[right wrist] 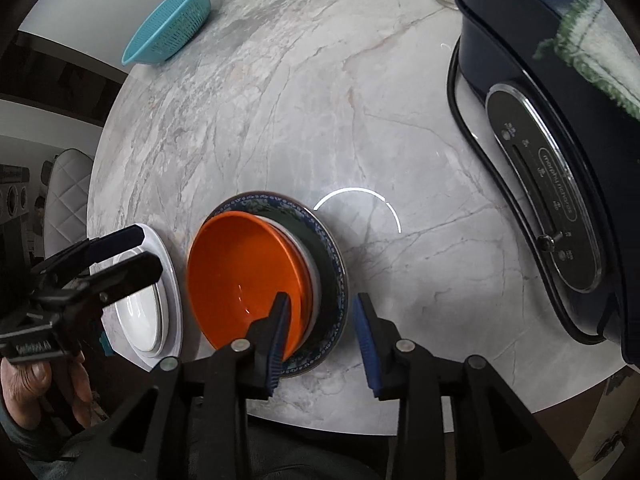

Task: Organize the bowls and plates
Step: 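Open both grippers and withdraw them from the orange bowl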

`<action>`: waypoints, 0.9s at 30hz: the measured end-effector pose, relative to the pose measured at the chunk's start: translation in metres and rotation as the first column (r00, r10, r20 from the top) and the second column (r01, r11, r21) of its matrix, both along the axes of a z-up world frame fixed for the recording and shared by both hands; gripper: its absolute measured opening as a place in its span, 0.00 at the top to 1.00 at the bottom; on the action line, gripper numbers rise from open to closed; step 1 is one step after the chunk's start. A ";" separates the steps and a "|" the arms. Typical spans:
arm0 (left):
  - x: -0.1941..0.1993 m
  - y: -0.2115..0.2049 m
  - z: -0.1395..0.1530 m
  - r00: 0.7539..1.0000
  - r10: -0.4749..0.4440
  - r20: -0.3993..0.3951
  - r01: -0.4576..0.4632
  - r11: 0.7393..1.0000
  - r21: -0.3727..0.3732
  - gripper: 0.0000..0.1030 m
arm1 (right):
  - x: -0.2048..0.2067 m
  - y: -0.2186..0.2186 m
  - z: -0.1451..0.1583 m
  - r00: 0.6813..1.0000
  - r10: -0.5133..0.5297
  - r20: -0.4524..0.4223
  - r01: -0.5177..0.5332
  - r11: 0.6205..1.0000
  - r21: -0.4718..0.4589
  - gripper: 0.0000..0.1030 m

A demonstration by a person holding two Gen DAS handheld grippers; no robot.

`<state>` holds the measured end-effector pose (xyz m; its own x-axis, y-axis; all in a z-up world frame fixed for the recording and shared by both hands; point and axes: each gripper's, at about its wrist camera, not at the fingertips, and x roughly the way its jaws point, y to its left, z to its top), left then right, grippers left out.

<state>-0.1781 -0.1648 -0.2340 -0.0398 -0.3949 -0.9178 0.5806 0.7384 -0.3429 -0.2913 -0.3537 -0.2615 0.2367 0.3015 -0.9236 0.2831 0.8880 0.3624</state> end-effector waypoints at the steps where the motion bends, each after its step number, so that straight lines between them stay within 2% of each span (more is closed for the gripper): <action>1: 0.003 0.003 -0.004 1.000 -0.016 0.007 0.016 1.000 0.012 0.20 | -0.003 -0.002 0.003 1.000 -0.006 0.024 0.006 1.000 0.007 0.65; 6: 0.016 0.019 -0.028 0.996 -0.091 0.008 0.091 0.996 0.021 0.20 | -0.019 -0.012 0.002 0.994 -0.029 0.104 0.026 0.999 0.032 0.65; 14: 0.025 0.034 -0.049 0.982 -0.163 -0.095 0.161 0.987 -0.029 0.22 | -0.031 -0.024 -0.025 0.991 -0.090 0.104 0.079 0.991 0.112 0.65; 18: 0.021 0.029 -0.062 0.970 -0.221 -0.102 0.223 0.975 0.012 0.22 | -0.029 -0.027 -0.037 0.992 -0.092 0.089 0.080 0.987 0.136 0.65; 20: 0.020 0.027 -0.069 0.965 -0.232 -0.120 0.235 0.972 0.013 0.30 | -0.028 -0.027 -0.042 0.993 -0.089 0.078 0.078 0.987 0.138 0.65; 22: 0.019 0.025 -0.076 0.962 -0.237 -0.132 0.242 0.970 0.020 0.43 | -0.028 -0.027 -0.046 0.994 -0.083 0.073 0.072 0.987 0.144 0.65; 27: 0.015 0.017 -0.087 0.953 -0.259 -0.157 0.264 0.964 0.015 0.49 | -0.026 -0.020 -0.056 0.997 -0.056 0.060 0.045 0.986 0.160 0.66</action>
